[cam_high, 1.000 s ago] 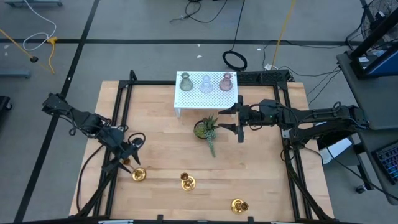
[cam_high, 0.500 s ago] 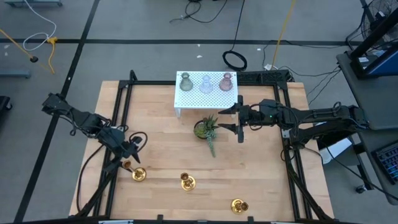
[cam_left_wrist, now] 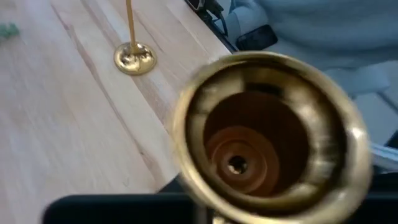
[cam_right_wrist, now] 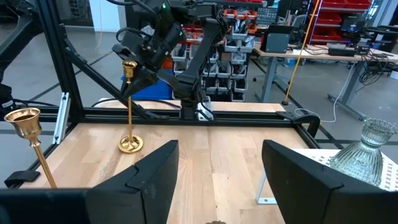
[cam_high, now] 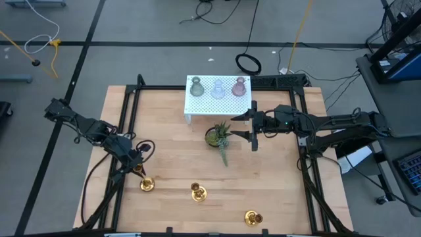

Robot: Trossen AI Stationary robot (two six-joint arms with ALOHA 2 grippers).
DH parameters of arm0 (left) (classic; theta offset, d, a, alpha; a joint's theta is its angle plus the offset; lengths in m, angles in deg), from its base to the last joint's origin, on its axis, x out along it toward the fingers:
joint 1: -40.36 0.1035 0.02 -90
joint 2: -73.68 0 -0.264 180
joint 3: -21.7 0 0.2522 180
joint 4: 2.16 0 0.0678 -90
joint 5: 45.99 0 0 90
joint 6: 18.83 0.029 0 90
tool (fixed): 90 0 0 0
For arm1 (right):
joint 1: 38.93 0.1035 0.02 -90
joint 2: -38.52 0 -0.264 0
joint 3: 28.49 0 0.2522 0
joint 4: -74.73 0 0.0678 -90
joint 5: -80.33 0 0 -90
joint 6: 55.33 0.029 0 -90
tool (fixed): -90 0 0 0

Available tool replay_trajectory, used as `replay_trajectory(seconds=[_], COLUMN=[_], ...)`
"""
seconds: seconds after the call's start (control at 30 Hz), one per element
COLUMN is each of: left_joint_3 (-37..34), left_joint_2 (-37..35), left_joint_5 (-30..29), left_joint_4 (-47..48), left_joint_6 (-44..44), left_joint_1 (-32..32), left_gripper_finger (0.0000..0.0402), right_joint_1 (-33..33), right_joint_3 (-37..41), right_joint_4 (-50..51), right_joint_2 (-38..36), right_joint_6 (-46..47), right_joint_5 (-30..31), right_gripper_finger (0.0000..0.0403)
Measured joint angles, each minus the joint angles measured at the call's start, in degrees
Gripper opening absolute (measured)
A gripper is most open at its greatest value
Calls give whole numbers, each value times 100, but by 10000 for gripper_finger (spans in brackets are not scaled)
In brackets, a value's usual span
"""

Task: Pick & Place candle stick holders
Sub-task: Put the left golden candle holder on the shelf aligned with the green glass candle holder

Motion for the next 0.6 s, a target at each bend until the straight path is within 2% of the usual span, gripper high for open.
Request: replay_trajectory(seconds=[0.1,0.3,0.43,0.6], left_joint_3=[-7,-7,-7,16], left_joint_2=[0,189,617,1087], left_joint_5=[-216,-934,-1294,-2314], left_joint_4=[-301,-1637,-2525,-3358], left_joint_6=[57,-138,-21,410], left_joint_1=[-3,0,132,466], left_gripper_finger=[15,39,19,22], right_joint_1=[0,0,2,-4], right_joint_3=[0,2,2,2], right_joint_4=[-49,-412,-557,-619], right_joint_2=[0,186,405,656], right_joint_6=[0,-2,-135,-145], right_joint_5=[0,0,2,3], right_gripper_finger=[226,226,226,226])
